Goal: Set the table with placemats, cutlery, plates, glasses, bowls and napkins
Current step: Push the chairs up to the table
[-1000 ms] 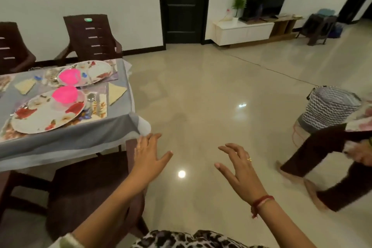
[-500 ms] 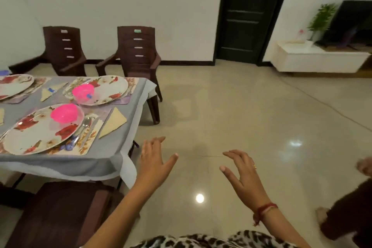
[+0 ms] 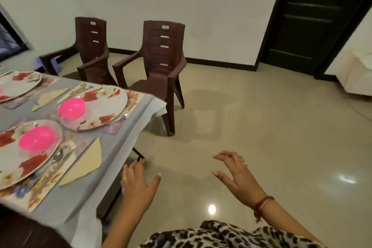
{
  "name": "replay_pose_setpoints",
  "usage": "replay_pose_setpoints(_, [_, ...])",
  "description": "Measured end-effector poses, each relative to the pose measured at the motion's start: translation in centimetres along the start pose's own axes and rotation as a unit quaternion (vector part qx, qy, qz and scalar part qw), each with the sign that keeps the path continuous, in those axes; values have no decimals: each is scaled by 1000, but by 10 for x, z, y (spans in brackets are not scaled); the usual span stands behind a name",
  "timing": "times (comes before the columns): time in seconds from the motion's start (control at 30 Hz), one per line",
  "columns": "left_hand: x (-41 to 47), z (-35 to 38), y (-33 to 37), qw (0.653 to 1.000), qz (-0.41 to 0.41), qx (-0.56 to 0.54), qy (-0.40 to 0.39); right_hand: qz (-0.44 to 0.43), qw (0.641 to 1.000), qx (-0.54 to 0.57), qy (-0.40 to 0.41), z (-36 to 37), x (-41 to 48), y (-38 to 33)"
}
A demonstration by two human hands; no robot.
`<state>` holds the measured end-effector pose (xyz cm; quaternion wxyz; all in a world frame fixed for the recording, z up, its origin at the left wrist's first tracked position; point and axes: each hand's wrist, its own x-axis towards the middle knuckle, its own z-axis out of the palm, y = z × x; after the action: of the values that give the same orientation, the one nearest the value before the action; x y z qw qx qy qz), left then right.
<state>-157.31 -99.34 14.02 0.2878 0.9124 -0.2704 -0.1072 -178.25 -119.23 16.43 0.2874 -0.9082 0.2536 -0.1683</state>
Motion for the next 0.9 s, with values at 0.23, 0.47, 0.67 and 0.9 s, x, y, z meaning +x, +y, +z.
replay_pose_setpoints(0.23, [142,53,151,998,21,-64,2,-13,999,-13,30,-66,149,96])
replay_pose_setpoints(0.47, [304,128,235,998,14,-63,9,1,999,5,32,-106,314,219])
replay_pose_setpoints(0.67, [453,154,310,997,-25,-24,64,-46,999,-22,11,-165,489,296])
replay_pose_setpoints(0.9, [598,182,364,991,-65,22,117,-116,989,-73,-60,-175,683,354])
